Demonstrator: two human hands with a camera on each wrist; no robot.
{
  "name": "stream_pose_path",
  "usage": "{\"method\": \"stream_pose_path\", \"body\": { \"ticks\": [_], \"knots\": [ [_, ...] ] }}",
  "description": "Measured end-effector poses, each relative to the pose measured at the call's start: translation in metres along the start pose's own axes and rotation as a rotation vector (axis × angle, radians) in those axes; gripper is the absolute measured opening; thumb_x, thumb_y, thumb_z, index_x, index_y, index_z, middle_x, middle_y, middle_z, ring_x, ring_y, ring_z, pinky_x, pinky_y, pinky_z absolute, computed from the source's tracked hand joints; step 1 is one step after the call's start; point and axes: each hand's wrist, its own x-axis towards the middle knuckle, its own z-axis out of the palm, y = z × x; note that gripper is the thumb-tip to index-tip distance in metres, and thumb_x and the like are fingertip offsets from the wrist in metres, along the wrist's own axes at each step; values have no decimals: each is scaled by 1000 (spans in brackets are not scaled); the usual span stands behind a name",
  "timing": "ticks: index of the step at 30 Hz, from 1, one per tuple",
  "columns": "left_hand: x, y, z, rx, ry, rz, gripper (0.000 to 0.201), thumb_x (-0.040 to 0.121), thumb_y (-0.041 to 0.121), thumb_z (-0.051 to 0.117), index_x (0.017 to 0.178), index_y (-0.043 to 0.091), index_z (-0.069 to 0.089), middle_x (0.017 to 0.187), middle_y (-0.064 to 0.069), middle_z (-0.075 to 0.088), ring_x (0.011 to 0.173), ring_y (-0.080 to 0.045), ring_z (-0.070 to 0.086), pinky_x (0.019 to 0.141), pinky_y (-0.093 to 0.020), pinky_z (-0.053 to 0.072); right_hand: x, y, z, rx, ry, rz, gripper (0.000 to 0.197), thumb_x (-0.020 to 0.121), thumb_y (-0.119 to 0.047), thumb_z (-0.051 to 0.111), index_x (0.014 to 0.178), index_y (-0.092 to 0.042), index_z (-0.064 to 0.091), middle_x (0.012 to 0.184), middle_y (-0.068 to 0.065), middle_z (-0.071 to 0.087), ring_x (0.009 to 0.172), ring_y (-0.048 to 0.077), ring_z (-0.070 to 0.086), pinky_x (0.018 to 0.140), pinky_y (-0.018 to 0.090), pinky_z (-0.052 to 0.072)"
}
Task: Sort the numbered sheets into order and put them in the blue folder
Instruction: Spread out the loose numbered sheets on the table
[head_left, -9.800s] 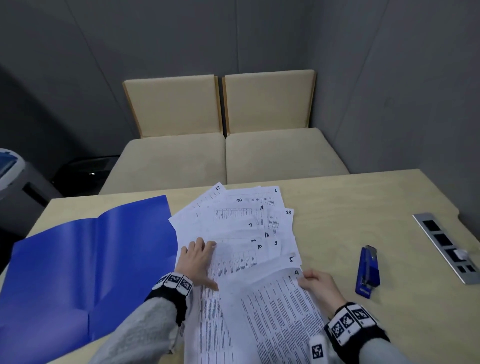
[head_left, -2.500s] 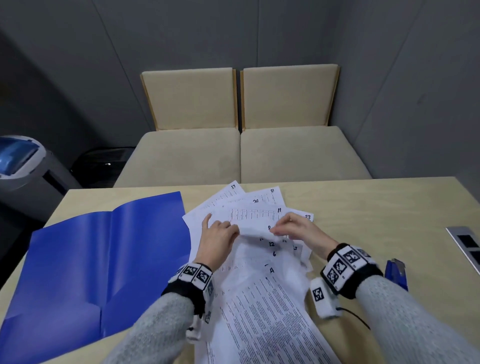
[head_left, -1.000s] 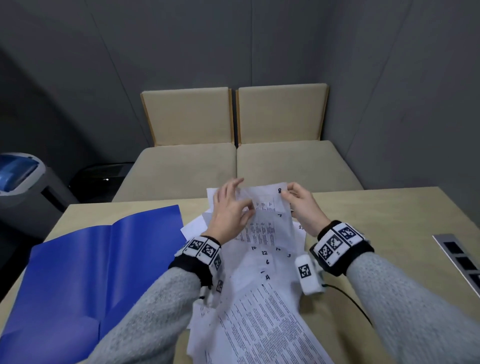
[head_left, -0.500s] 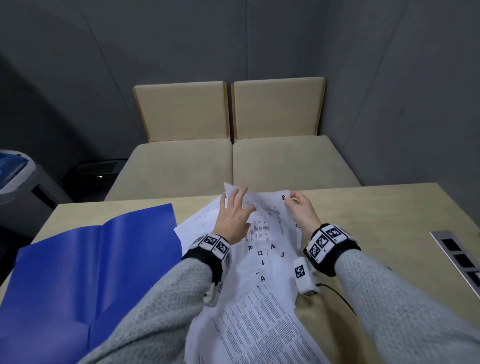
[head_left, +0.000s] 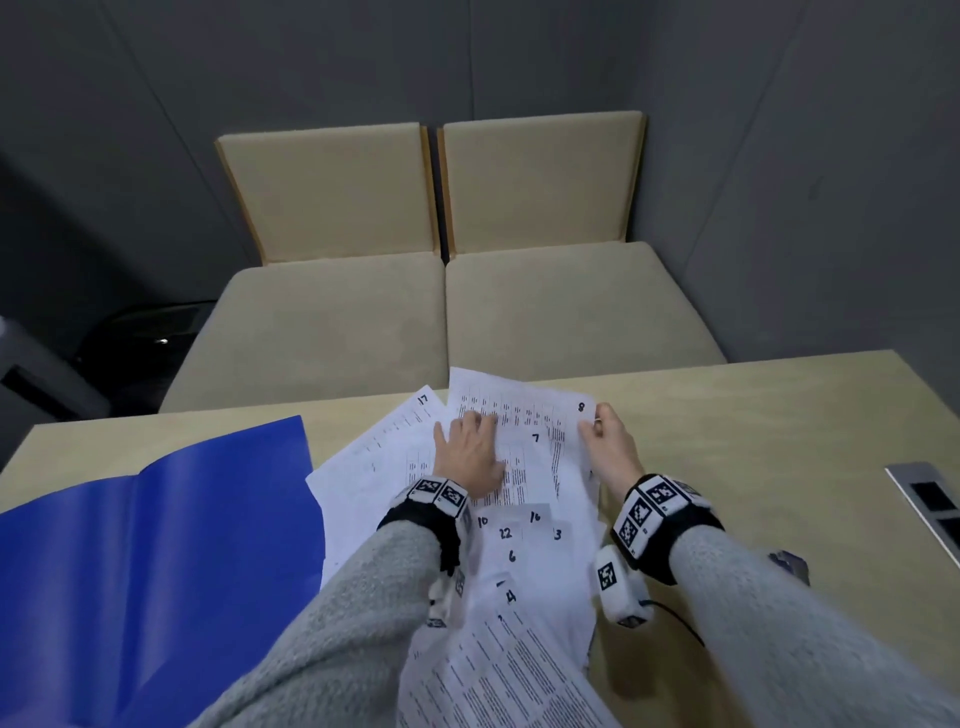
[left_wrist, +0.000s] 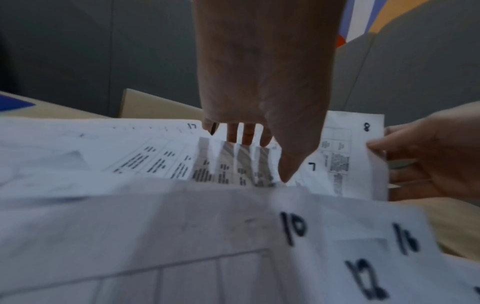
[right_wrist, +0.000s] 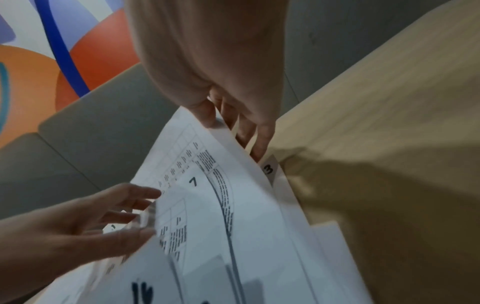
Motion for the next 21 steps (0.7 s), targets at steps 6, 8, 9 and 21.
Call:
{"method": "stream_pose_path", "body": {
  "ticks": [6, 8, 9, 21],
  "knots": [
    [7, -24, 2, 31, -27, 45, 49, 86, 38, 57, 128, 17, 42, 127, -6, 45, 123, -27, 40, 115, -53, 13, 5, 8, 6, 69, 18, 16, 11, 96, -12, 41, 103, -9, 49, 74, 5, 50, 68, 20, 45, 61, 28, 33],
    [7, -26, 1, -12, 102, 101, 29, 92, 27, 49, 118, 16, 53, 117, -5, 53, 117, -28, 45, 115, -49, 13, 8, 9, 7, 137, -11, 47, 18, 95, -12, 39, 107, -13, 52, 87, 6, 58, 77, 20, 51, 69, 29, 40],
    [7, -25, -1, -46, 164, 142, 23, 94, 25, 48, 112, 14, 57, 112, -5, 54, 113, -28, 47, 114, -49, 15, 9, 9, 7, 168, -35, 53, 19, 95, -12, 38, 106, -14, 53, 90, 6, 59, 80, 20, 52, 71, 29, 41],
    [18, 0, -49, 4, 142, 276, 18, 91, 21, 50, 99, 12, 64, 124, -4, 51, 128, -26, 35, 116, -54, 2, -13, -24, -2, 720, -276, 161, 24, 99, -14, 39, 78, -16, 50, 67, -1, 50, 43, 3, 49, 41, 16, 36]
  ]
}}
